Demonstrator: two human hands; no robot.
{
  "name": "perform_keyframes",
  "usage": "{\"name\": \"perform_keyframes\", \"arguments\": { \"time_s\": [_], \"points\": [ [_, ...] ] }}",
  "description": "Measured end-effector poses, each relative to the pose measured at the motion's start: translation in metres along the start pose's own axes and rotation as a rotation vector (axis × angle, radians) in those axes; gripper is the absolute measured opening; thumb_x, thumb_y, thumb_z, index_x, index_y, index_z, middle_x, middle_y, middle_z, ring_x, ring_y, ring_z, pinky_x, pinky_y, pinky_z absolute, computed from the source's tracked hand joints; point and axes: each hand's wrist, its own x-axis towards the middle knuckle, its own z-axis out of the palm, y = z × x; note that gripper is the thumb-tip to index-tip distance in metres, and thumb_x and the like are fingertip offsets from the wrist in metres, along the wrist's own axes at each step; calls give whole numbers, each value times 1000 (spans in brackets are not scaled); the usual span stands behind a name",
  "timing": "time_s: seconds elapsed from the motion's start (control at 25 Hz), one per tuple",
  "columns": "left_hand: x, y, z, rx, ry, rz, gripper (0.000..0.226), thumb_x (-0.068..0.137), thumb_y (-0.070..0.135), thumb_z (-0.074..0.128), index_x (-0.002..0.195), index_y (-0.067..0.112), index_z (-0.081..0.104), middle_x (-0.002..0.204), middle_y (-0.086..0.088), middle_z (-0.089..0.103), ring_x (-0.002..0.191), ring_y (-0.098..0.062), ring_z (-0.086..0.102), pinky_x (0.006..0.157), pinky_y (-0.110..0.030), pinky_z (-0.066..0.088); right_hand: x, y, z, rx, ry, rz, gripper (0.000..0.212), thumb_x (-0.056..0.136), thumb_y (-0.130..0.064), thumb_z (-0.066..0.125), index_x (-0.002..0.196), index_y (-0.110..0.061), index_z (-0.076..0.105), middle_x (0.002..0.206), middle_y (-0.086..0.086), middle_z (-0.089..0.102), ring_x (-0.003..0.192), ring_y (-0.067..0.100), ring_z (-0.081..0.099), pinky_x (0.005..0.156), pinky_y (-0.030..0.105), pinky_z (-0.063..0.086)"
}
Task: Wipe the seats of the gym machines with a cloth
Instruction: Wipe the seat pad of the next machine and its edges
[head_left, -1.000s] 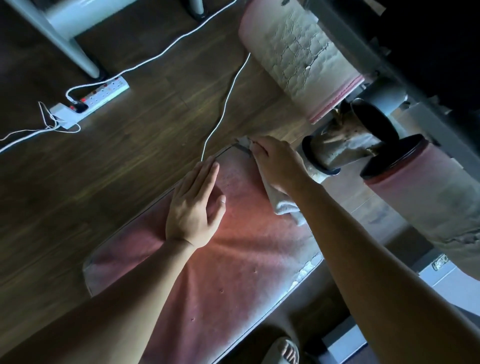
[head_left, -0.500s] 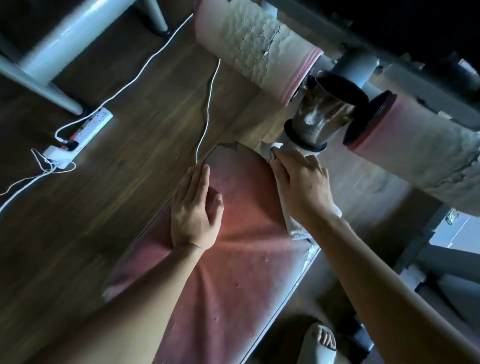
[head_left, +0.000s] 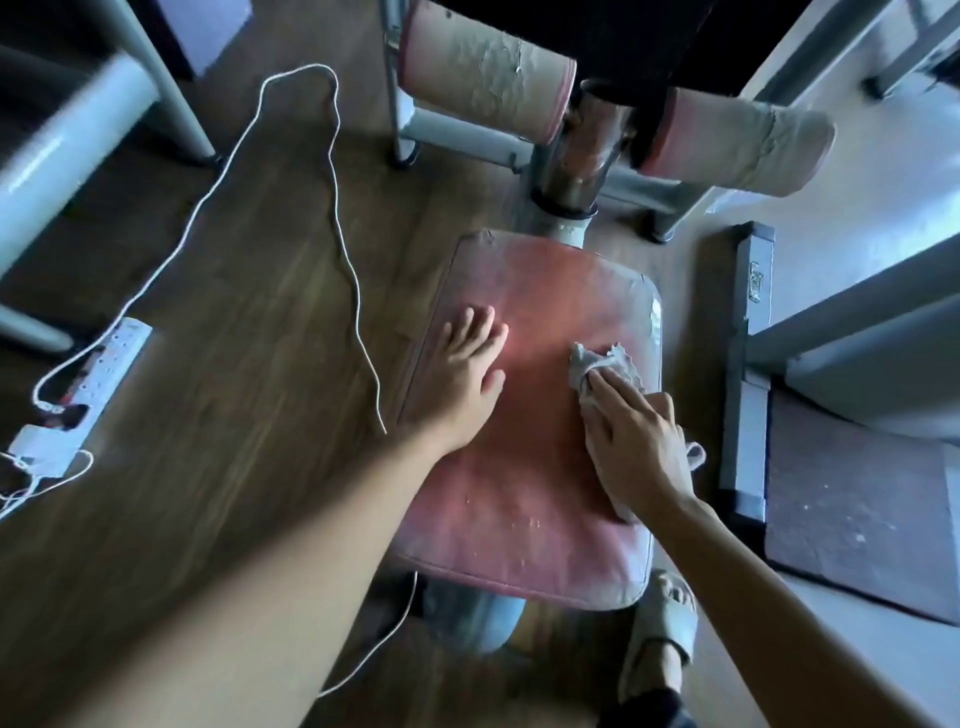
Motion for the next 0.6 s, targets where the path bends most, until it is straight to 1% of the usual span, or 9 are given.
{"name": "perform_keyframes", "arguments": {
  "time_s": [0.04,0.12,0.2,0.28,0.36,0.48,0.6],
  "points": [
    [-23,-8,-5,15,-44,88,51,99,18,47,149,7,44,161,-12,30,152,-33,20,125,-42,9,-15,-4,5,-23,10,-5,37,102,-45,46,138,-40,52,149,-23,45,115,27,46,92,50,50],
    [-59,-20,-8,68,-68,203,49,102,24,38,147,7,47,159,-11,34,151,-31,24,125,-40,13,-29,-9,10,-35,-7,-6,36,102,-43,46,138,-42,49,150,-23,43,115,27,44,93,51,48],
    [-73,-21,-7,19,-48,197,48,102,24,35,143,5,51,155,-11,42,148,-31,31,124,-36,14,-37,-8,11,-26,-32,-14,36,102,-43,47,138,-43,50,151,-22,43,117,28,44,93,50,46],
    [-71,-19,-6,-25,13,161,44,102,19,38,140,4,56,151,-12,47,145,-31,37,123,-35,17,-42,-1,15,-11,-4,-81,37,100,-43,49,137,-43,50,149,-21,46,118,30,47,93,51,49],
    [-68,-20,-3,-29,70,164,41,102,17,41,136,4,59,149,-11,51,143,-29,40,123,-35,20,-45,5,22,13,34,-118,38,99,-43,50,137,-41,51,147,-20,49,119,31,49,94,52,49],
    [-69,-26,4,-22,114,197,39,102,16,42,133,5,63,146,-10,54,141,-28,43,123,-34,22,-46,6,36,7,122,-86,38,100,-45,48,138,-41,52,146,-21,49,122,31,47,95,48,40],
    [-64,-27,5,-31,143,197,38,101,13,43,132,6,64,145,-10,55,141,-26,44,122,-37,25,-44,9,41,48,212,-116,38,98,-44,48,135,-40,55,142,-20,53,125,32,47,97,48,35]
  ]
}}
